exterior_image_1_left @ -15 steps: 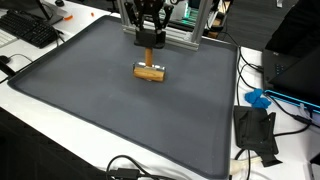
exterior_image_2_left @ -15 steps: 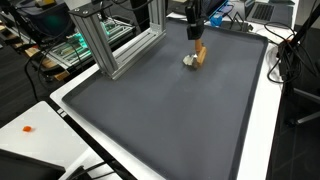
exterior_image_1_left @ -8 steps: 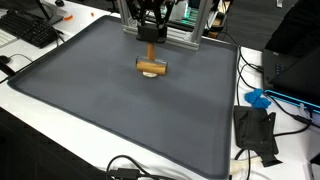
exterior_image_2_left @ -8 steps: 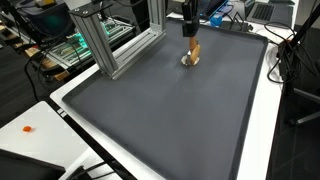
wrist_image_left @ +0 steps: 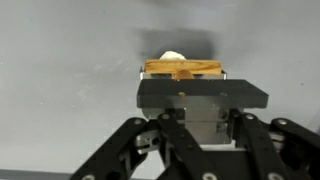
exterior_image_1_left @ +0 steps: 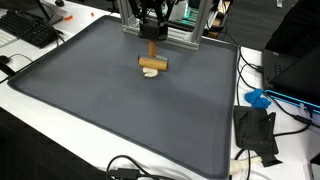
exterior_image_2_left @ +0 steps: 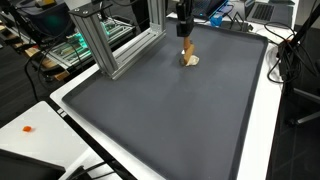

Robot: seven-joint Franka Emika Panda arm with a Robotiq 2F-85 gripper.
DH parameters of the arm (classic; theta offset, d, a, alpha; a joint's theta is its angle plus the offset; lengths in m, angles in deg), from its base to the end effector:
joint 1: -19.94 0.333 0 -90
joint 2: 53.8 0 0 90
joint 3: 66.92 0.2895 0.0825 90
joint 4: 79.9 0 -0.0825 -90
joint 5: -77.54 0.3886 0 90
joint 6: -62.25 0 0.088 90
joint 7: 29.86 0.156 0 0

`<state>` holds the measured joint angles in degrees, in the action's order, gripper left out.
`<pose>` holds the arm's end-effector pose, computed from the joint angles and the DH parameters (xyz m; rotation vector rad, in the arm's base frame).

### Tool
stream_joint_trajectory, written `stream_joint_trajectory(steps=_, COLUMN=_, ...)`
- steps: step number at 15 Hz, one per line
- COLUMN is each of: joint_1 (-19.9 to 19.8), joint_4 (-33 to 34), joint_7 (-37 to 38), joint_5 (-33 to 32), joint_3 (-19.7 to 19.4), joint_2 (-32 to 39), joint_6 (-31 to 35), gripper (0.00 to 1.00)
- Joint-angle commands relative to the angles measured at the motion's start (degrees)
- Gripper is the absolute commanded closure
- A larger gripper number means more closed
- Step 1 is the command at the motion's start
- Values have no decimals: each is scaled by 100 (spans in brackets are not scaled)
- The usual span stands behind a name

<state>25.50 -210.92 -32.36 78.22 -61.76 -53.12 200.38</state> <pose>0.5264 0.1002 0.2795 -3.1000 -0.3460 -0.1738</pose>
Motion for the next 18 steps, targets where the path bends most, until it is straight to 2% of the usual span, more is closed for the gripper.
stream_joint_trajectory(steps=1, joint_1=-36, joint_4=-331, joint_7=-92, joint_5=48, joint_3=-18, joint_2=-137, joint_6=-152, gripper=78)
stream_joint_trajectory(steps=3, joint_1=-35, joint_4=-379, joint_7=-24, joint_5=42, joint_3=-17, joint_2=-155, joint_6=15, gripper=78)
stream_joint_trajectory(steps=7, joint_1=-31, joint_4=-398, joint_7=784, joint_5=-135, joint_3=-9, joint_2=-54, joint_6=591, gripper=78)
stream_joint_trajectory(steps=18, joint_1=-15, joint_4=-410, joint_7=3461, joint_5=-1171, joint_3=20, joint_2=214, joint_6=1147, gripper=78)
